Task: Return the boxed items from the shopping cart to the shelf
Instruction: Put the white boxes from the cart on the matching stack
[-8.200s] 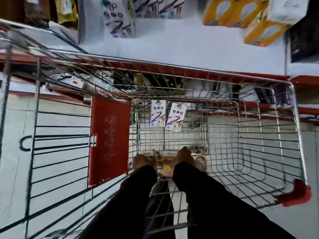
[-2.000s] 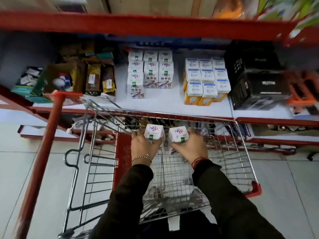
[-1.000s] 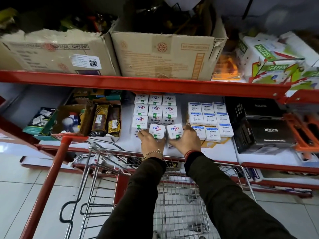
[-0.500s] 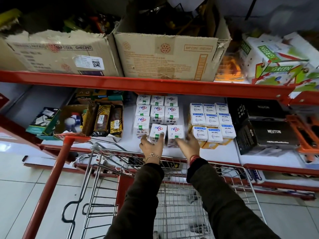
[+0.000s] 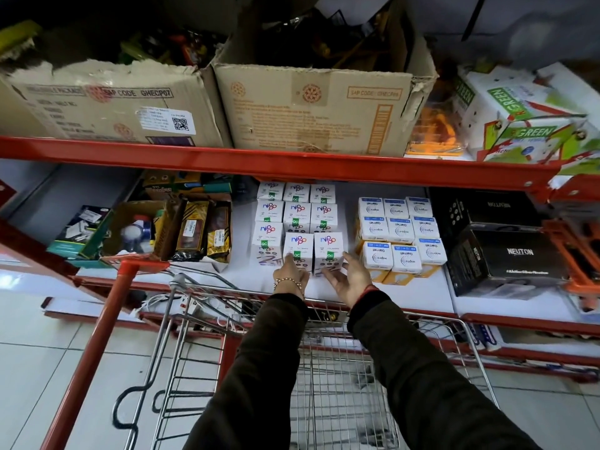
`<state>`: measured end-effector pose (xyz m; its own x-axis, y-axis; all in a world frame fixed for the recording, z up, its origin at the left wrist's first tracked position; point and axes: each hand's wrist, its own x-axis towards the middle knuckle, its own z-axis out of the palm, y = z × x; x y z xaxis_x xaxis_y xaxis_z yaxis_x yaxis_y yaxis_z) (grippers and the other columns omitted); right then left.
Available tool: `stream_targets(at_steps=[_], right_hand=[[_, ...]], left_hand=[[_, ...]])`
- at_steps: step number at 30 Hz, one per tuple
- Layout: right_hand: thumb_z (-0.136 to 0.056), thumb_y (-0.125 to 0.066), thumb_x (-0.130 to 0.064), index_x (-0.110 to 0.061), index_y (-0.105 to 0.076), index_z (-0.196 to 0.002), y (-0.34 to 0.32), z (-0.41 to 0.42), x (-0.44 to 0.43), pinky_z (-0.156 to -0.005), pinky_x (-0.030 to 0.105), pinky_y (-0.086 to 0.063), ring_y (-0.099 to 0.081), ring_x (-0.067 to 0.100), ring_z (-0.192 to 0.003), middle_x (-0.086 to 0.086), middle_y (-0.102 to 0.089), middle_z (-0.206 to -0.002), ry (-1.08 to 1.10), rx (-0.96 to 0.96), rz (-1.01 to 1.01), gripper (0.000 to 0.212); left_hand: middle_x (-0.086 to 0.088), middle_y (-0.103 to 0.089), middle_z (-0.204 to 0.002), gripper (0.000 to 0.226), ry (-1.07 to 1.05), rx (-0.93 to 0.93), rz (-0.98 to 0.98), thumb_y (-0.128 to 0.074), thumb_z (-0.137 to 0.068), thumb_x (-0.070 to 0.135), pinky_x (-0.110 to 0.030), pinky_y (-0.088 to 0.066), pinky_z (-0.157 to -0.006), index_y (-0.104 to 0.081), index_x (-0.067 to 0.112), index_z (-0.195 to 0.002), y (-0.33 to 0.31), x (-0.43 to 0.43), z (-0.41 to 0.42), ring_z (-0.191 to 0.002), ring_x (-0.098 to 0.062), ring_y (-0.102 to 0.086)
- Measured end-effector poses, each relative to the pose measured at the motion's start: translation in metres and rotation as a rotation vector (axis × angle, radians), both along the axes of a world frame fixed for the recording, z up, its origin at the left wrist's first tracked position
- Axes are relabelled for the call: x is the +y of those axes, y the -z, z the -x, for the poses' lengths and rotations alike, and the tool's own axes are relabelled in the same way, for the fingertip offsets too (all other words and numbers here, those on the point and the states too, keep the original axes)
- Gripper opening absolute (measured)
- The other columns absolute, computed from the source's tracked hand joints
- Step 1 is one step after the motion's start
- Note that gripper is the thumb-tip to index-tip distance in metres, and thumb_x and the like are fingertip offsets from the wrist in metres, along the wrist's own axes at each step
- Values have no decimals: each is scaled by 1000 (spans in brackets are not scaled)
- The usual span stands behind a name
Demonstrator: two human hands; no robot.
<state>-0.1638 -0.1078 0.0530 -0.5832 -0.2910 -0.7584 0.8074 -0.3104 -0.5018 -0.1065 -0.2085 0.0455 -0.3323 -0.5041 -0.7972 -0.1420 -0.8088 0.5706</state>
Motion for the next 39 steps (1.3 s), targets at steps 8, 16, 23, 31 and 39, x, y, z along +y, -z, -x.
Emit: stream_targets(at_steps=[8, 16, 23, 31, 39], right_hand=[[-100, -57, -21, -10, -55, -89, -1, 9, -5, -101, 43, -53, -63, 27, -82, 12, -62, -86, -68, 6, -42, 16], [-100, -57, -26, -6, -53, -113, 2, 12, -9, -81, 37, -58, -64, 29, -92, 13, -64, -92, -124, 46, -47, 25], [-95, -60, -43, -13, -44, -127, 6, 11, -3, -94, 43, -49, -55, 32, -102, 18, -57, -111, -123, 9, -34, 46], [-100, -55, -35, -4, -44, -134, 23, -13, 49, -94, 44, -51, -60, 35, -102, 20, -47, -144, 185, -149, 121, 48], [-104, -47, -28, -9, -41, -148, 21, 23, 121, -106, 40, -48, -62, 30, -99, 13, -48, -142, 456, -61, 40, 49]], left_hand=[[-11, -54, -77, 54, -35, 19, 25, -53, -98, 35, -28, -53, -65, -45, 1, -138, 2, -5, 9, -63, -19, -53], [-15, -53, -98, 52, -20, 32, 11, -55, -97, 33, -27, -48, -59, -47, 0, -137, -1, -11, 15, -64, -21, -50], [-10, -54, -110, 60, -103, 205, -109, -56, -96, 35, -28, -47, -67, -37, 12, -148, -2, -9, 12, -70, -20, -48], [-12, -27, -160, 66, -164, 226, -278, -45, -100, 40, -41, -40, -110, -25, 8, -154, 8, 35, 1, -139, -35, -42], [-16, -41, -145, 50, 4, 234, -324, -51, -99, 25, -33, -49, -79, -40, 4, -143, 15, 111, 38, -85, -24, -56]])
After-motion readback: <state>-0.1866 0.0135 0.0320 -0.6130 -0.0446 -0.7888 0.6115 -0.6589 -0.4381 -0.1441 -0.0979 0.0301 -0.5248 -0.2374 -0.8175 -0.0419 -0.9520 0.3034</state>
